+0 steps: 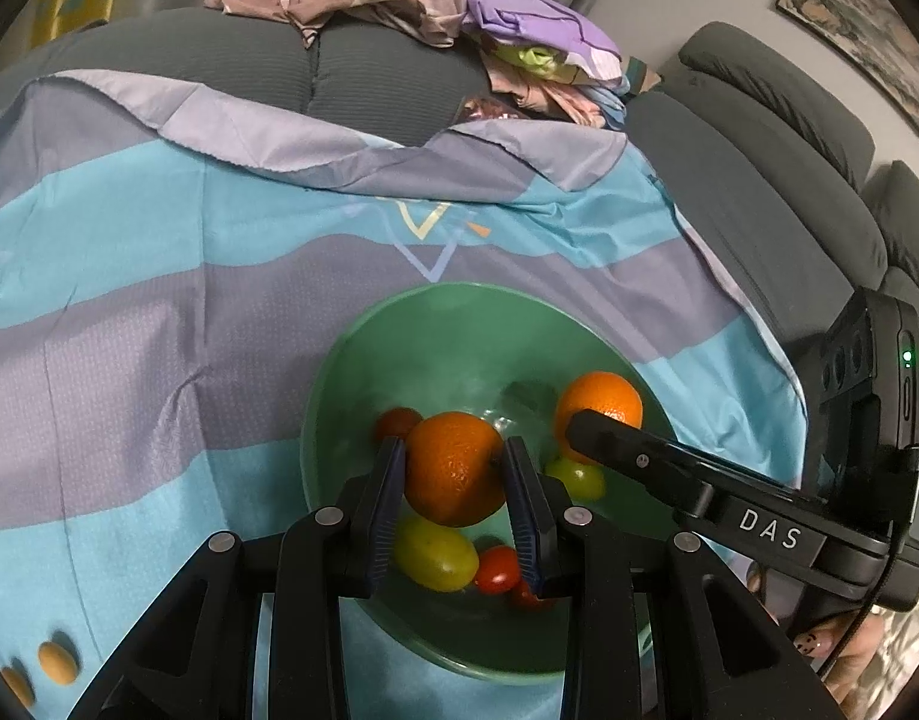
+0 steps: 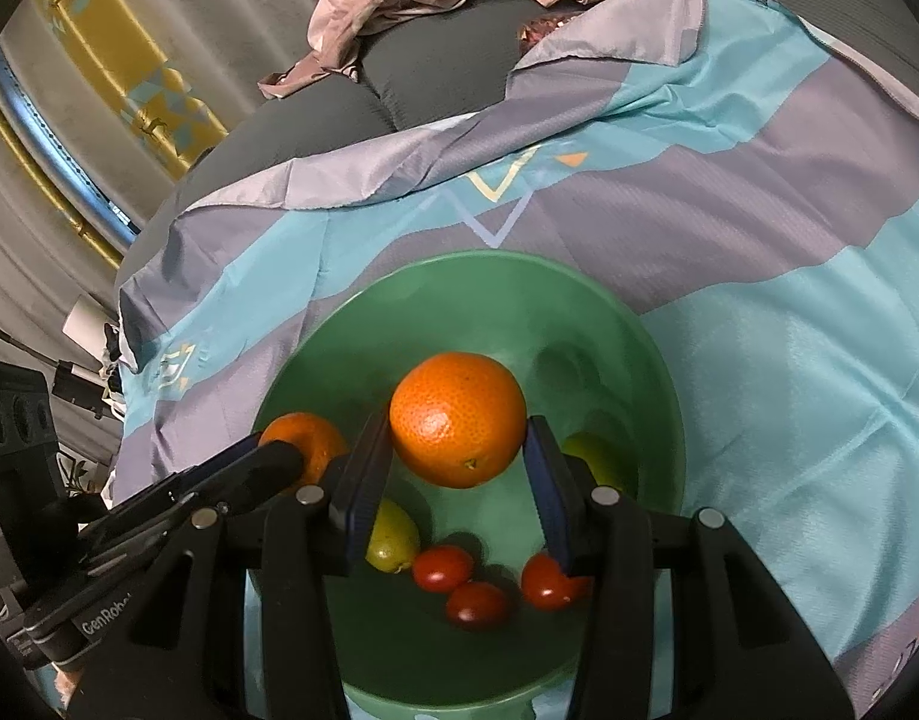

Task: Organize fruits
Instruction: 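Open both grippers to drop the oranges into the bowl, then move both grippers toward the small yellow fruits on the sheet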

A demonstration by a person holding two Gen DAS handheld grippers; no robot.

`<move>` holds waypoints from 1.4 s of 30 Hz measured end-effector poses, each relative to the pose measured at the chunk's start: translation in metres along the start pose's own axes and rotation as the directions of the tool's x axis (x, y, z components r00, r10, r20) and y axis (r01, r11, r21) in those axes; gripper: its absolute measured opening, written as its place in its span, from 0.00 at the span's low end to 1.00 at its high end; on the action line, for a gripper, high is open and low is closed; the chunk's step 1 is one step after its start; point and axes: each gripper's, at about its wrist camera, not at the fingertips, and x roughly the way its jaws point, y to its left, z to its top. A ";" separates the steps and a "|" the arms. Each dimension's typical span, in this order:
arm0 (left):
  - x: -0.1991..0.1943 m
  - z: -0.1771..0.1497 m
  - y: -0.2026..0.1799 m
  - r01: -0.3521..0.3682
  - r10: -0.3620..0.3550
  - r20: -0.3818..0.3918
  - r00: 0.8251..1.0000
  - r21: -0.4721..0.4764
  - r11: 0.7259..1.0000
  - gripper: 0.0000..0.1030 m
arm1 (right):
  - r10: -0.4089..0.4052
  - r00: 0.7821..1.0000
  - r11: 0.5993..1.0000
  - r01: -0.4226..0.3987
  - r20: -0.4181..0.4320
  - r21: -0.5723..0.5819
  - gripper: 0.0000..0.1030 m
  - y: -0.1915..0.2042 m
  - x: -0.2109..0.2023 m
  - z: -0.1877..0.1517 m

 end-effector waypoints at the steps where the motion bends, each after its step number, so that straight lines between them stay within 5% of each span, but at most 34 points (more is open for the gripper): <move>1: 0.001 0.000 -0.001 -0.002 0.002 -0.003 1.000 0.002 1.000 0.31 | -0.002 1.000 1.000 0.002 -0.001 0.001 0.45 0.000 0.000 0.000; 8: -0.002 0.000 -0.003 0.002 -0.002 0.019 1.000 -0.015 1.000 0.31 | -0.016 1.000 1.000 0.016 0.006 0.010 0.47 -0.001 -0.001 0.001; 12: -0.021 0.000 0.001 0.018 -0.017 0.045 0.999 -0.034 0.999 0.35 | -0.004 0.999 1.000 0.004 0.039 -0.003 0.59 0.005 -0.011 0.000; 16: -0.051 -0.004 0.012 -0.037 0.040 0.085 0.996 -0.033 0.999 0.46 | 0.015 0.998 0.999 -0.012 0.061 -0.038 0.59 0.021 -0.018 0.000; 22: -0.107 -0.023 0.052 -0.153 0.162 0.119 0.980 -0.085 0.985 0.48 | 0.084 0.994 0.988 -0.073 0.077 -0.133 0.60 0.060 -0.022 -0.007; 28: -0.150 -0.059 0.114 -0.325 0.353 0.084 0.932 -0.241 0.914 0.48 | 0.163 0.986 0.951 -0.148 0.030 -0.273 0.60 0.115 -0.014 -0.024; 34: -0.167 -0.095 0.158 -0.384 0.428 0.051 0.902 -0.356 0.852 0.48 | 0.217 0.974 0.889 -0.227 -0.069 -0.397 0.60 0.167 0.007 -0.051; 42: -0.151 -0.117 0.196 -0.416 0.435 -0.055 0.899 -0.420 0.807 0.44 | 0.228 0.945 0.804 -0.319 -0.235 -0.501 0.54 0.224 0.056 -0.093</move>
